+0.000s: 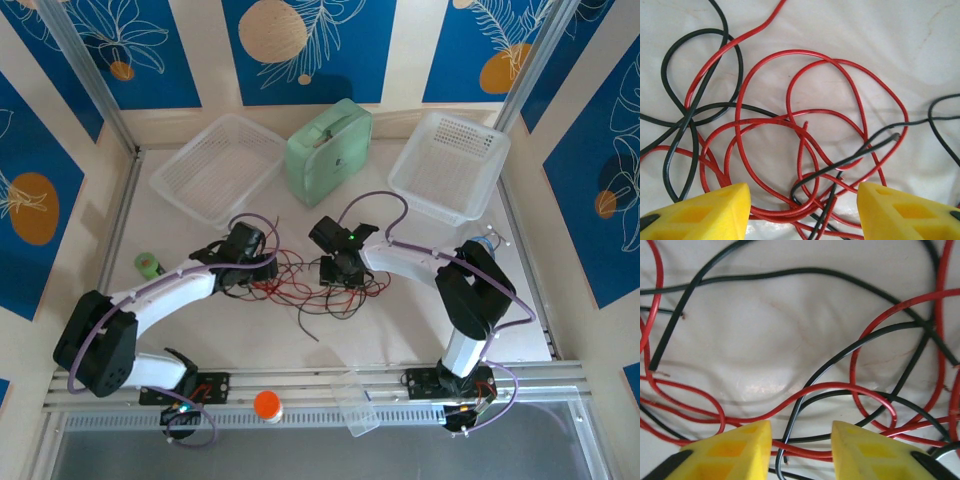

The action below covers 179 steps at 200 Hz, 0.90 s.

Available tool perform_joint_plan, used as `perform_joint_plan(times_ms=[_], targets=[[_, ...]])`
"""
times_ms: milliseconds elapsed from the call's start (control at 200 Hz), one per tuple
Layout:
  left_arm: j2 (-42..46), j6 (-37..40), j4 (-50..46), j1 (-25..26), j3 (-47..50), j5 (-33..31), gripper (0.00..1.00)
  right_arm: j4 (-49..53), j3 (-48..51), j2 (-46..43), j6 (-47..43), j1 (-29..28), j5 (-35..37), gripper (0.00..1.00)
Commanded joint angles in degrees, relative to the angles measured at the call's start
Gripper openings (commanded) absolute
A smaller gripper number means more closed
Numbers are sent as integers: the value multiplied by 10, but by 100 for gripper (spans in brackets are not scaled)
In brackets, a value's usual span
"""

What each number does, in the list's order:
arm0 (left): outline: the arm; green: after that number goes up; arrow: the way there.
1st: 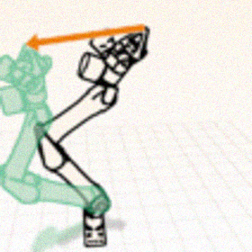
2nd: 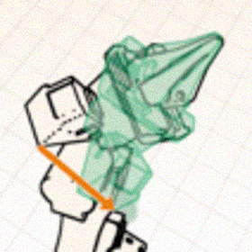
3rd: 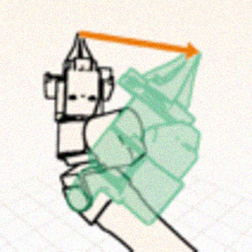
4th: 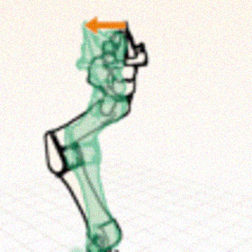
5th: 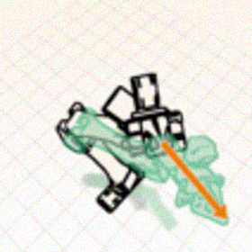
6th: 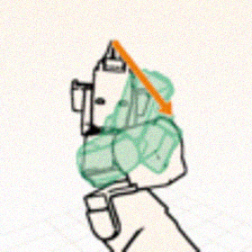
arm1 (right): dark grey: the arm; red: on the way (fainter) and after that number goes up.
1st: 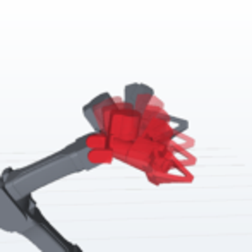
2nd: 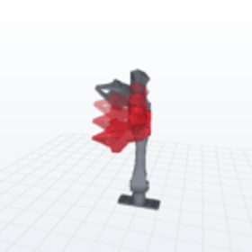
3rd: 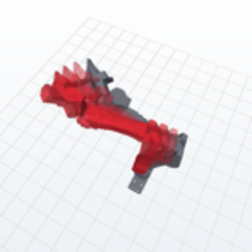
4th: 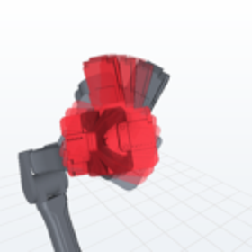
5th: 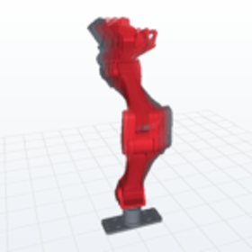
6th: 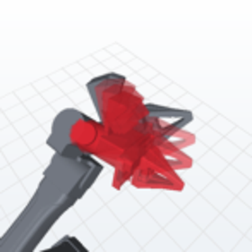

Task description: Untangle the cables

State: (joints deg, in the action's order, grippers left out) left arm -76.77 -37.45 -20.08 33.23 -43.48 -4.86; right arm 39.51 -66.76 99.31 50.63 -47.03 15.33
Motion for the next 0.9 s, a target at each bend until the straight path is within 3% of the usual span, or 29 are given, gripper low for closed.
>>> perform_joint_plan(times_ms=[0,110,385,645,890], targets=[[17,24,-46,12,-34,9,59,23,-22,12,-69,-8,65,35],[19,29,-71,17,-50,4,59,-12,-16,16,-176,-9,82,36],[19,16,-94,17,-61,-9,60,-105,-20,46,-394,-25,33,41],[25,13,-108,17,-66,-16,60,-181,-31,85,-439,-32,67,42],[26,15,-116,17,-73,-14,60,-220,-66,114,-447,-22,106,36]])
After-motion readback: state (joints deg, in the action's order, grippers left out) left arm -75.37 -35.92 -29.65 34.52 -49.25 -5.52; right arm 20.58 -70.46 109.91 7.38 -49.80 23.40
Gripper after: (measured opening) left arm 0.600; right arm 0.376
